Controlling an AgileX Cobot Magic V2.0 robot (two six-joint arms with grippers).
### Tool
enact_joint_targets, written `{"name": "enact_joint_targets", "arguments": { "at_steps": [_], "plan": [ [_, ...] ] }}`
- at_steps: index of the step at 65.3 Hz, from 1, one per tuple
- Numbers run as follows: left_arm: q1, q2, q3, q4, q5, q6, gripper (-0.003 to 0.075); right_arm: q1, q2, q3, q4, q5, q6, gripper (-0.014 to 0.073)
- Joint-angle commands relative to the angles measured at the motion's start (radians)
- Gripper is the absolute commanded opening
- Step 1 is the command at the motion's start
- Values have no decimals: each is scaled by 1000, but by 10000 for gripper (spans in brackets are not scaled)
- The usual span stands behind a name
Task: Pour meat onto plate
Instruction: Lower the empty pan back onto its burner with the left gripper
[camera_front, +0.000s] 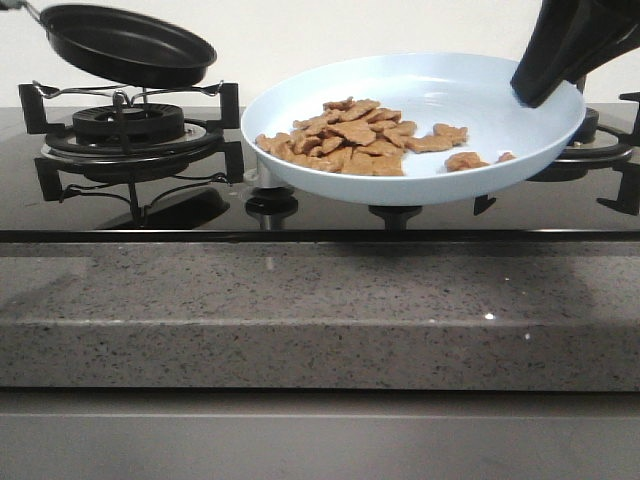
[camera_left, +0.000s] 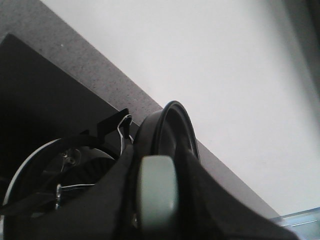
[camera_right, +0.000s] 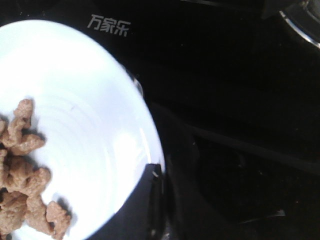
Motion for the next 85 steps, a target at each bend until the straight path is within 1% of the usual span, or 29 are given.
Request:
{"name": "enact_joint_targets", "arguments": {
  "at_steps": [1, 12, 17, 43, 53, 59, 63, 64, 65, 72, 76, 80, 85],
  "plan": [
    [1, -17, -42, -107, 32, -54, -20, 0, -34, -26, 24, -42, -5, -60],
    [6, 21, -42, -107, 27, -74, -20, 0, -34, -26, 24, -42, -5, -60],
    [6, 33, -42, -107, 54, -74, -20, 0, -34, -26, 24, -42, -5, -60],
    [29, 37, -42, -85, 83, -76, -20, 0, -34, -26, 24, -42, -5, -60],
    [37, 37, -42, -54, 155, -76, -13, 0, -34, -26, 24, -42, -5, -60],
    [37, 37, -42, -53, 165, -76, 45, 0, -34, -26, 24, -42, -5, -60],
    [37, 37, -42, -52, 168, -76, 124, 0, -34, -26, 24, -42, -5, -60],
    [37, 37, -42, -52, 167, -76, 134, 0, -34, -26, 24, -42, -5, -60],
    [37, 37, -42, -49, 167, -76, 165, 0, -34, -26, 24, -42, -5, -60],
    [37, 37, -42, -46, 167, -76, 318, 0, -34, -26, 24, -42, -5, -60],
    [39, 37, -42, -37, 167, -76, 380, 0, -34, -26, 24, -42, -5, -60],
    [41, 37, -42, -26, 167, -76, 424, 0, -34, -26, 24, -42, -5, -60],
    [52, 35, -42, -1, 174, -76, 442, 0, -34, -26, 24, -42, -5, -60]
  ]
}}
